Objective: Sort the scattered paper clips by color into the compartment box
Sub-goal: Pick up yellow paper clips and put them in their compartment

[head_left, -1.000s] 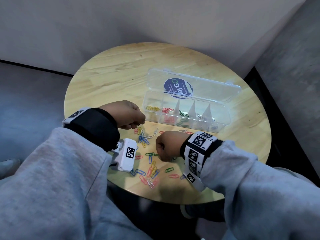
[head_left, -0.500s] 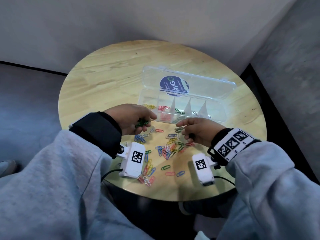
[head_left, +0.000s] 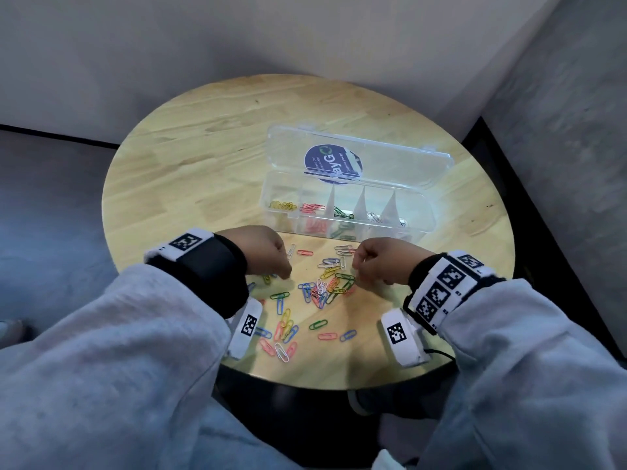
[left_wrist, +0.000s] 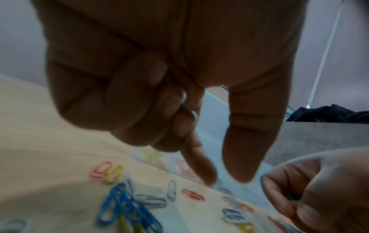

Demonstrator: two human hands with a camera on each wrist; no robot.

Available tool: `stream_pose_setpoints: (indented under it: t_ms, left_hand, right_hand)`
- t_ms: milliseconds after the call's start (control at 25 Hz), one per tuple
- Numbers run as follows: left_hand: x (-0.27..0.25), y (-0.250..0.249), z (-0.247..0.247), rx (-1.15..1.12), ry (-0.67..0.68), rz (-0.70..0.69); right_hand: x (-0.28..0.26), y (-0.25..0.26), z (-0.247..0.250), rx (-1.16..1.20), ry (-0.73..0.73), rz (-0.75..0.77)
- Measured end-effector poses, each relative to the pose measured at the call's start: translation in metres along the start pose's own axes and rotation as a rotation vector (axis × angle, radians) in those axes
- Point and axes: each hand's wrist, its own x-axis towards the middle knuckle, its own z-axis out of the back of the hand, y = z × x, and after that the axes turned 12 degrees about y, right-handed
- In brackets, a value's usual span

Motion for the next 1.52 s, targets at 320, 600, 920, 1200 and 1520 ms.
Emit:
stream_pose_setpoints:
  t_ms: [320, 600, 920, 1200, 1520]
  left_hand:
    - [0.003, 0.003, -0.017, 0.083, 0.023, 0.062]
    - [0.008, 0.0, -0.023, 0.196, 0.062, 0.09]
    - [0.003, -0.002, -0.014, 0.048, 0.087, 0.024]
    - [-0.002, -0.008, 0.004, -0.745, 0.1, -0.214]
    - [-0.011, -0.005, 0.016, -1.158, 0.046, -0.311]
  right_hand:
    - [0.002, 0.01, -0.018, -0.323, -0.085, -0.023]
    - [0.001, 0.009, -0.016, -0.401, -0.046, -0.016]
    - [0.0, 0.0, -0.01, -0.303, 0.038, -0.003]
    - [-0.003, -0.011, 0.009, 0.795, 0.084, 0.071]
    - [-0.01, -0.016, 0.009, 1.241, 0.126, 0.13]
